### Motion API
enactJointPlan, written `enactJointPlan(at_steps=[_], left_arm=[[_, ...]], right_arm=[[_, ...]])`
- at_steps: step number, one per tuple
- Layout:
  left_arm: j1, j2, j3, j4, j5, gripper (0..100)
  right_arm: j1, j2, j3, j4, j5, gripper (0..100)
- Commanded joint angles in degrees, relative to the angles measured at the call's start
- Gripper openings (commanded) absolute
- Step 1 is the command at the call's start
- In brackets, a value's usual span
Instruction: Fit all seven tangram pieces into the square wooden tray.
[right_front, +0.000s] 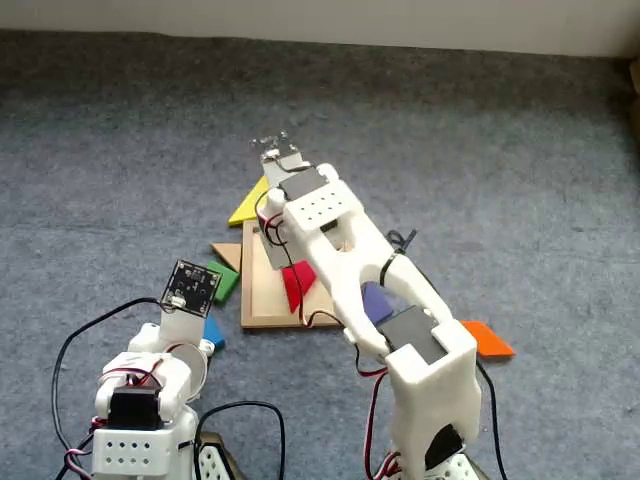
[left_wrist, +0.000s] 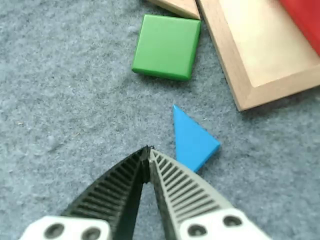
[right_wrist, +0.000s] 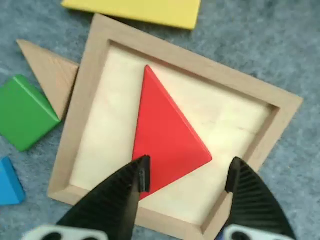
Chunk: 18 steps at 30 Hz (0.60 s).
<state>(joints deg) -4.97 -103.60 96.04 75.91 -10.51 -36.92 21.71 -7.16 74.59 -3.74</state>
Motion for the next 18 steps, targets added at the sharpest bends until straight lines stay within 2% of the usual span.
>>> enactJointPlan(at_steps=[1, 4, 10, 13, 18], left_arm=[[-0.7, -0.5, 1.2, 0.3, 0.5, 1], [-0.7, -0.5, 1.2, 0.3, 0.5, 1], [-0.7, -0.5, 1.2, 0.3, 0.5, 1], [-0.7, -0.5, 1.2, 0.3, 0.5, 1], [-0.7, -0.5, 1.2, 0.3, 0.5, 1]], right_arm=[[2.9, -4.4, -0.6, 1.4, 3.1, 18.6], [4.0, -4.4, -0.6, 1.5, 4.7, 14.9], [8.0, -4.2, -0.6, 1.9, 7.5, 14.2], [8.7, -3.9, -0.3, 0.6, 11.4, 13.9], [7.2, -3.9, 5.8, -5.8, 14.7, 2.9]])
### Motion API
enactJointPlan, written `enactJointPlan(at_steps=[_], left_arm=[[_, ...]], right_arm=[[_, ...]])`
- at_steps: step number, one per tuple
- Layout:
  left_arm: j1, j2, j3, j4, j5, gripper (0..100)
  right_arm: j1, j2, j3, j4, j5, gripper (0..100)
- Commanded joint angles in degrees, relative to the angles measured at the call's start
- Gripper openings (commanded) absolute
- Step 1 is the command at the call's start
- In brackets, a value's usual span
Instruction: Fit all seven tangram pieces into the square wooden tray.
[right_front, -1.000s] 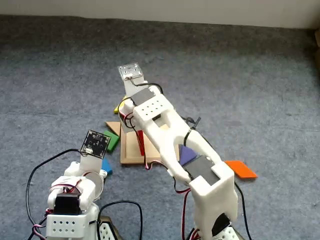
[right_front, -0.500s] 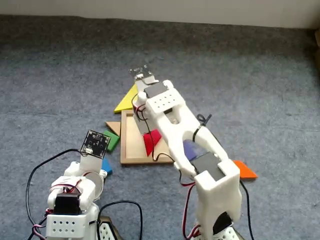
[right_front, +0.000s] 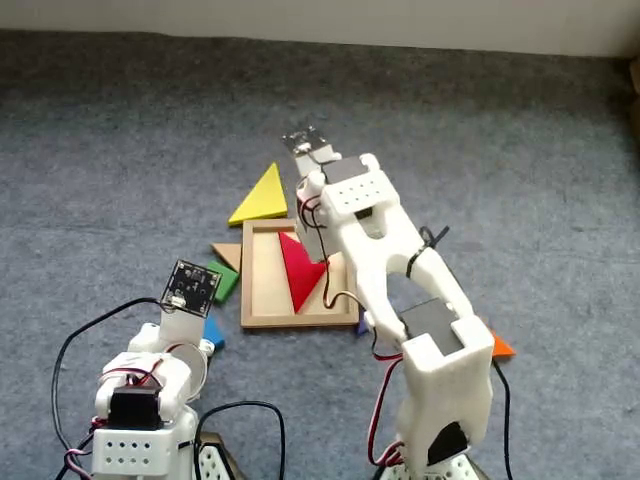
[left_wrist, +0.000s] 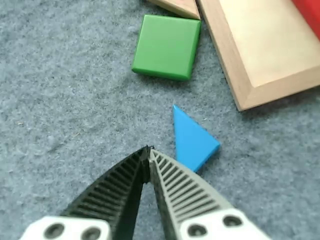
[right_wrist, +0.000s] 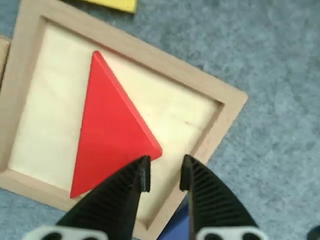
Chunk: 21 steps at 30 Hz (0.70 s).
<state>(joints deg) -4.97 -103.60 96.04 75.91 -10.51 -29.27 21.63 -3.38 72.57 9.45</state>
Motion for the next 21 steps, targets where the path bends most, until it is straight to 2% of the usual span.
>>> enactJointPlan(at_steps=[1, 7, 12, 21], left_arm=[[-0.7, -0.5, 1.2, 0.3, 0.5, 1], [-0.7, -0.5, 1.2, 0.3, 0.5, 1], [-0.7, -0.5, 1.2, 0.3, 0.5, 1], [-0.7, -0.5, 1.2, 0.3, 0.5, 1]], right_arm=[[-1.2, -3.8, 3.0, -4.5, 1.5, 1.3], [-9.3, -3.8, 7.2, -5.5, 1.5, 0.5], [-13.1, -3.9, 7.7, -7.2, 1.1, 0.5], [-13.2, -3.8, 7.7, -15.4, 1.1, 0.5]])
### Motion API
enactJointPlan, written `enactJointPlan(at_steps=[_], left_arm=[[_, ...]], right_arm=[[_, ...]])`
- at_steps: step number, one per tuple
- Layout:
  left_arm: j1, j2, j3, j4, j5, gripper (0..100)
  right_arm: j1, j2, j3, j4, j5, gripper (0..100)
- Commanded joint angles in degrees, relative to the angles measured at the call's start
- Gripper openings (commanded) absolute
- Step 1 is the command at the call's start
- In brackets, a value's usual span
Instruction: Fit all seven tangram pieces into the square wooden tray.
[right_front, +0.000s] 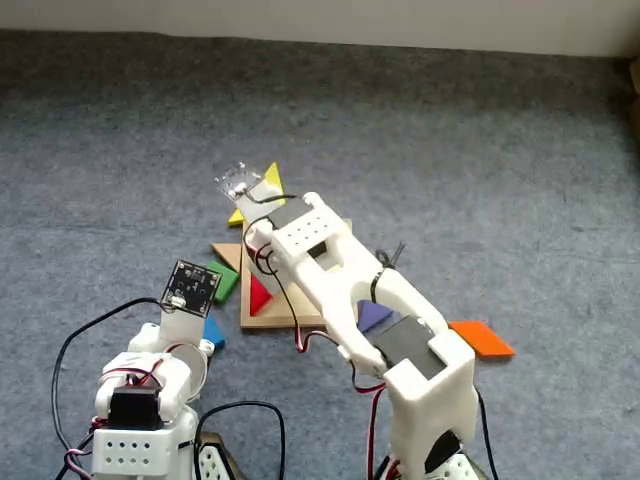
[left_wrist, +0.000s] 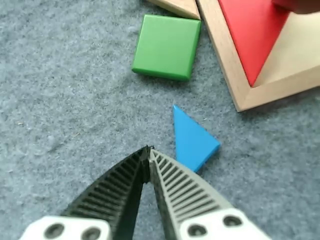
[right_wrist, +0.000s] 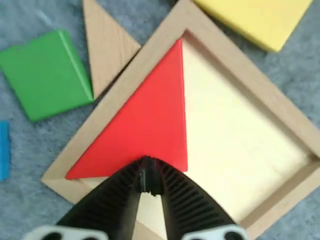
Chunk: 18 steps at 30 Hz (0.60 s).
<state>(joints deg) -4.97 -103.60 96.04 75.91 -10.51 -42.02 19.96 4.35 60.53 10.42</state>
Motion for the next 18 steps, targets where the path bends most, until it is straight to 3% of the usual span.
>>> enactJointPlan(at_steps=[1, 8, 18], left_arm=[[-0.7, -0.5, 1.2, 0.3, 0.5, 1], [-0.7, -0.5, 1.2, 0.3, 0.5, 1], [-0.7, -0.5, 1.2, 0.3, 0.5, 1]], right_arm=[[-0.5, -2.2, 0.0, -3.9, 0.3, 0.5], [-1.5, -5.6, -0.2, -1.0, 0.5, 0.5], [2.1, -34.6, 11.3, 7.4, 0.4, 0.5]])
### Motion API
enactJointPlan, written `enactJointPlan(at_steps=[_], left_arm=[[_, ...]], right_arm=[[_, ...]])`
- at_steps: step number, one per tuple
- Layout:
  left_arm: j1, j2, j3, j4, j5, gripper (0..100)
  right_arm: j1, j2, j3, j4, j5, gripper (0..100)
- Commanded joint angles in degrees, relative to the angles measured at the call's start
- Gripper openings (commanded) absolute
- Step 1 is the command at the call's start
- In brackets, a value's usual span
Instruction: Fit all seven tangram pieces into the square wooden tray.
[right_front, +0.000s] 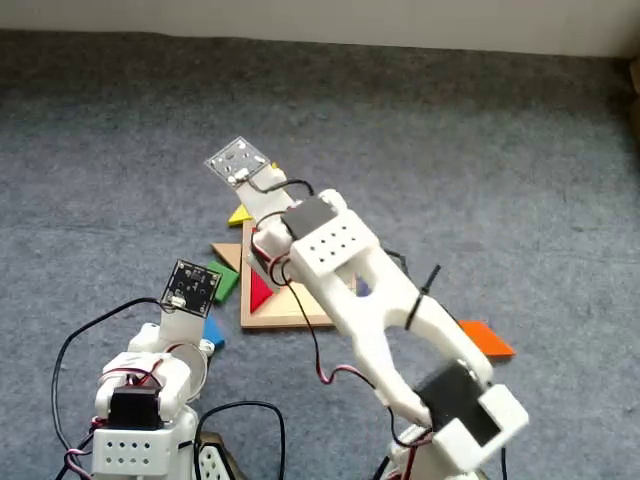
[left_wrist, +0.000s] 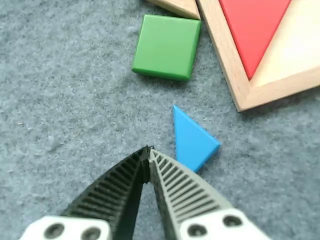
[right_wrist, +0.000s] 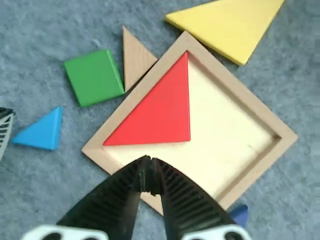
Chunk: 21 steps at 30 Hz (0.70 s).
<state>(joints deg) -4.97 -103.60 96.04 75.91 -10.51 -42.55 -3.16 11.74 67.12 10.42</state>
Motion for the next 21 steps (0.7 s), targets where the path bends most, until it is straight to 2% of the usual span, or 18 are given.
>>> enactJointPlan(at_steps=[1, 14, 21], left_arm=[[-0.7, -0.5, 1.2, 0.3, 0.5, 1], [-0.7, -0.5, 1.2, 0.3, 0.5, 1], [-0.7, -0.5, 1.2, 0.3, 0.5, 1]], right_arm=[[3.7, -15.0, 6.3, 0.8, 0.4, 0.5], [23.1, -59.7, 42.8, 0.4, 0.6, 0.6], [24.8, -74.7, 55.5, 0.4, 0.5, 0.6]])
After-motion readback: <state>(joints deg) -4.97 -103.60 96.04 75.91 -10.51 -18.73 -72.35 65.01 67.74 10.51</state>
